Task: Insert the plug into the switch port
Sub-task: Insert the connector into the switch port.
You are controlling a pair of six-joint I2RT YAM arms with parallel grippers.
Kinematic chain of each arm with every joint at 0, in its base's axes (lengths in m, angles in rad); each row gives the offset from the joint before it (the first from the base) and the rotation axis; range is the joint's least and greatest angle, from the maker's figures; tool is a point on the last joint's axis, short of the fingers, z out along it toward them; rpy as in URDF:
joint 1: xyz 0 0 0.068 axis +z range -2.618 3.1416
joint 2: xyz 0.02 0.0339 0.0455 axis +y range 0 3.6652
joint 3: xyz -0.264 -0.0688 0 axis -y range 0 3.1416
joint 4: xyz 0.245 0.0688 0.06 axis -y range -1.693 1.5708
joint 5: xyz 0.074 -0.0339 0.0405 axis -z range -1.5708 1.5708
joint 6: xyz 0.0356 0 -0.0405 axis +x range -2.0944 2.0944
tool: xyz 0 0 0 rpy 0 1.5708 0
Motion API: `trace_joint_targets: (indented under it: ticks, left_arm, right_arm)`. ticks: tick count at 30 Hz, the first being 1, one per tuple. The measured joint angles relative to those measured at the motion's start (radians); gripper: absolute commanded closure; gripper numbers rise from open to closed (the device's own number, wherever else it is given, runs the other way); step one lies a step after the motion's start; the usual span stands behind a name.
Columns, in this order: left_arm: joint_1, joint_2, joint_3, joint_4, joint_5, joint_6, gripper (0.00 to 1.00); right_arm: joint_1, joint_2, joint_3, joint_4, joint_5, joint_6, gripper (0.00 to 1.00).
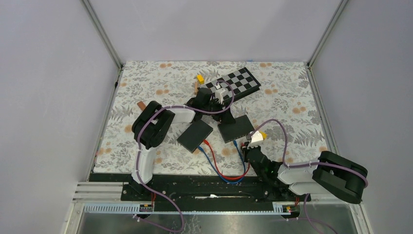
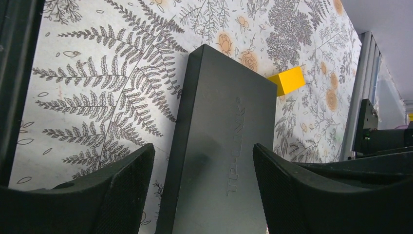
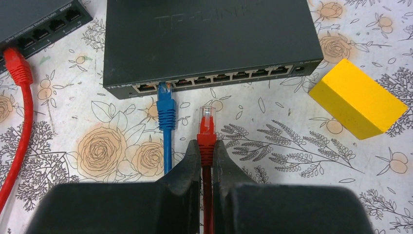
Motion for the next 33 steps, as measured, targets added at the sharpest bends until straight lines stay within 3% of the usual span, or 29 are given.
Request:
trace_joint_targets:
  ticks: [6, 21, 33]
  left_arm:
    - [0.0, 0.022, 0.0, 0.018, 0.019, -0.012, 0.24]
    - [-0.003, 0.061, 0.002, 0.084, 0.062, -0.029, 0.28]
    - [-0.005, 0.084, 0.018, 0.101, 0.089, -0.023, 0.3]
  right_arm:
    - [0.001, 0.029, -0.024, 0.105, 0.04, -0.042, 1.0]
    - [-0.003, 0.356, -0.023, 0.493, 0.052, -0.151, 1.0]
    - [-0.038, 0.413, -0.018, 0.574, 0.026, -0.158, 1.0]
